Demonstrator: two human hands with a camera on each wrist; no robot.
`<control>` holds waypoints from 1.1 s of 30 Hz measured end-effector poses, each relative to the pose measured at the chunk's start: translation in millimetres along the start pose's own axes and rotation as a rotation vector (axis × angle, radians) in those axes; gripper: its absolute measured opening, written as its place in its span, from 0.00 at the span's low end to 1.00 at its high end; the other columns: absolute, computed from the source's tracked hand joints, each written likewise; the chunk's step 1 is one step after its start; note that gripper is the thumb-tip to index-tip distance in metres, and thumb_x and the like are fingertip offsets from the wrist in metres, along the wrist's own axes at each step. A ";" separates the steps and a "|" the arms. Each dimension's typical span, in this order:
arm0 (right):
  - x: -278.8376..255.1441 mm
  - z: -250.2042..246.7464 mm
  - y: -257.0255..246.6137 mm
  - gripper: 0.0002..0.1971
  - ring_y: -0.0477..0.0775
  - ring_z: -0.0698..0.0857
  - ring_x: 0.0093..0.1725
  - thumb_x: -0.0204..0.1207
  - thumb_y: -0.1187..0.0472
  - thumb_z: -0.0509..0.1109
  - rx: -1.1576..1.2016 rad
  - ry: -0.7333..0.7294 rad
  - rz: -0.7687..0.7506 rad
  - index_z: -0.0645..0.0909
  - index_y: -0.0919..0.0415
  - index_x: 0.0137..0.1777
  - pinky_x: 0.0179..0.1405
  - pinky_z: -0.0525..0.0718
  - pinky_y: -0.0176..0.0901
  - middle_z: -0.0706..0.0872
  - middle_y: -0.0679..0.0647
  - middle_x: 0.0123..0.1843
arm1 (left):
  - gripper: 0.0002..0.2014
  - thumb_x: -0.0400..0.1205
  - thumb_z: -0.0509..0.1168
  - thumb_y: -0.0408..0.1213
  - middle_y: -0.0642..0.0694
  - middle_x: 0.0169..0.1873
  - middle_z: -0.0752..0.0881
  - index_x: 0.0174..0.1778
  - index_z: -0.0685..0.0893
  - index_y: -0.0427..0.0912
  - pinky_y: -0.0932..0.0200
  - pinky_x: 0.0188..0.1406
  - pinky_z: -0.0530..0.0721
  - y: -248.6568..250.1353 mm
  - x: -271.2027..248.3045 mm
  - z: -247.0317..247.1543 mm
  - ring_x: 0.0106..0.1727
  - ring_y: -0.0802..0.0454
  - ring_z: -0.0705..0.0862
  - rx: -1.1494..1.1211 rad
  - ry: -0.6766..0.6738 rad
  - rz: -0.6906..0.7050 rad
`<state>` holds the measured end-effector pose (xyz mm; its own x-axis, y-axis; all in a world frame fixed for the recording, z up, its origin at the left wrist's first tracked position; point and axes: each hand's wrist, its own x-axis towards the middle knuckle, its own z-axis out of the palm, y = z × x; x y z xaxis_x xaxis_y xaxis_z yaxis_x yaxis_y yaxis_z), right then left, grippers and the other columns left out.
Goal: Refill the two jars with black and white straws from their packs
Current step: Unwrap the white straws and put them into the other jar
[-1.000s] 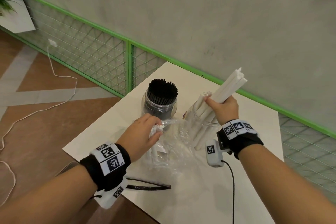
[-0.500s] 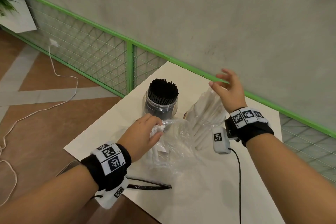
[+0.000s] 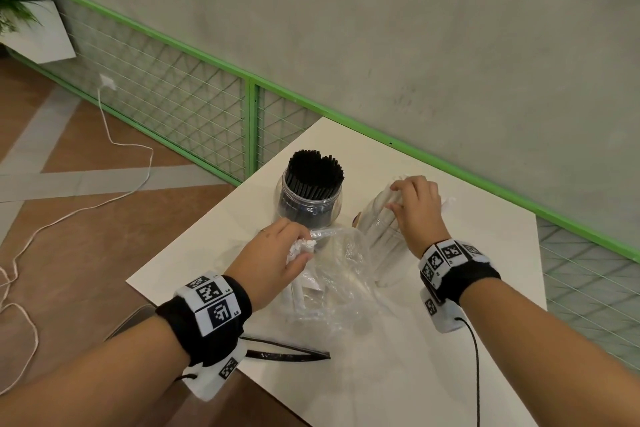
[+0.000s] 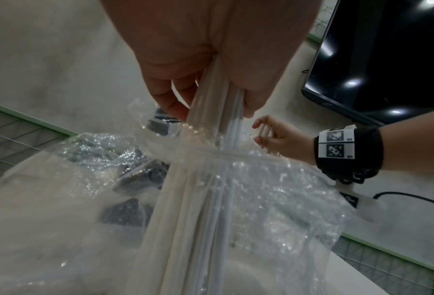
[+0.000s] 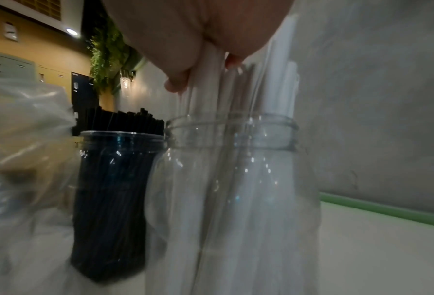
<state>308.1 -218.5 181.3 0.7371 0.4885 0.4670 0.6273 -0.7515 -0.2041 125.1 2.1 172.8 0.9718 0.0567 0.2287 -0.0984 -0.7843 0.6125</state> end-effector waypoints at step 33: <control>25.5 0.3 31.0 0.27 0.66 0.76 0.60 0.68 0.45 0.77 0.024 -0.113 0.126 0.81 0.51 0.67 0.59 0.79 0.59 0.80 0.56 0.61 | 0.09 0.81 0.64 0.45 0.60 0.49 0.72 0.56 0.78 0.50 0.77 0.45 0.68 0.6 -2.4 0.3 0.49 0.60 0.73 -0.012 0.006 -0.005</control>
<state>346.4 -229.2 186.6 0.8332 0.4386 0.3367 0.5326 -0.8001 -0.2758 122.8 1.4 172.4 0.9711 0.0644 0.2297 -0.0957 -0.7768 0.6225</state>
